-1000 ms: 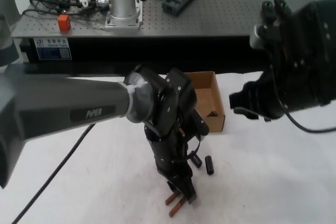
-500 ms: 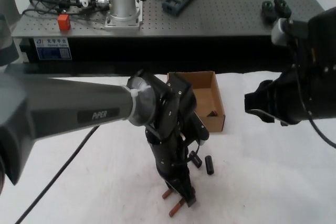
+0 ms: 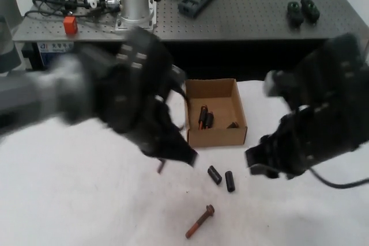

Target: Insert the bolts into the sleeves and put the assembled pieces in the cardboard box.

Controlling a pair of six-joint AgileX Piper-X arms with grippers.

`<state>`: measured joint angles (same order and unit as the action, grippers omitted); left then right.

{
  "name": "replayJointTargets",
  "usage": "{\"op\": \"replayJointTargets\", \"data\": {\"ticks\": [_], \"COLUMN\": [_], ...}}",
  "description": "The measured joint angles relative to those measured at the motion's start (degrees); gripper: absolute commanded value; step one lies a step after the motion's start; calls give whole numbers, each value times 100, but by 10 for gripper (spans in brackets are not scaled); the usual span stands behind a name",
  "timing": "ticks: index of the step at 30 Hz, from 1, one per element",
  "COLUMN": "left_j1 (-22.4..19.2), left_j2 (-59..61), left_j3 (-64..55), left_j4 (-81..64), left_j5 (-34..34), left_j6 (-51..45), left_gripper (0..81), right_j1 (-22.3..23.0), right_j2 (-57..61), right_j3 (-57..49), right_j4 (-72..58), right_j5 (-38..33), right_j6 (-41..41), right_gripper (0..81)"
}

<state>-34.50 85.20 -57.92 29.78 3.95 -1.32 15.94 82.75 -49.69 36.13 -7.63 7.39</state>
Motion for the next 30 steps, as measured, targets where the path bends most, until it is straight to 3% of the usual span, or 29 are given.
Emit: {"op": "replayJointTargets", "data": {"ticks": [2, 9, 19, 21, 24, 30], "left_j1": [49, 49, 49, 49, 49, 49], "left_j2": [-882, -2012, -2483, -2483, -2483, -2483], "left_j3": [678, 1481, 1740, 1753, 1749, 1749], "left_j4": [-210, -261, -261, -261, -261, -282], "left_j5": [0, 0, 0, 0, 0, 70], "left_j6": [-124, -390, -539, -539, -632, -781], "left_gripper": [7, 7, 7, 7, 7, 7], "right_j1": [96, 170, 182, 182, 182, 165], "right_j2": [545, 1781, 2629, 2634, 2630, 2455], "right_j3": [-268, -1189, -1737, -1752, -1750, -1750], "right_j4": [-22, 159, 611, 630, 647, 647], "right_j5": [120, 330, 647, 647, 685, 666], "right_j6": [-41, -169, -329, -348, -465, -602], "right_gripper": [310, 310, 303, 235, 22, 14]}}
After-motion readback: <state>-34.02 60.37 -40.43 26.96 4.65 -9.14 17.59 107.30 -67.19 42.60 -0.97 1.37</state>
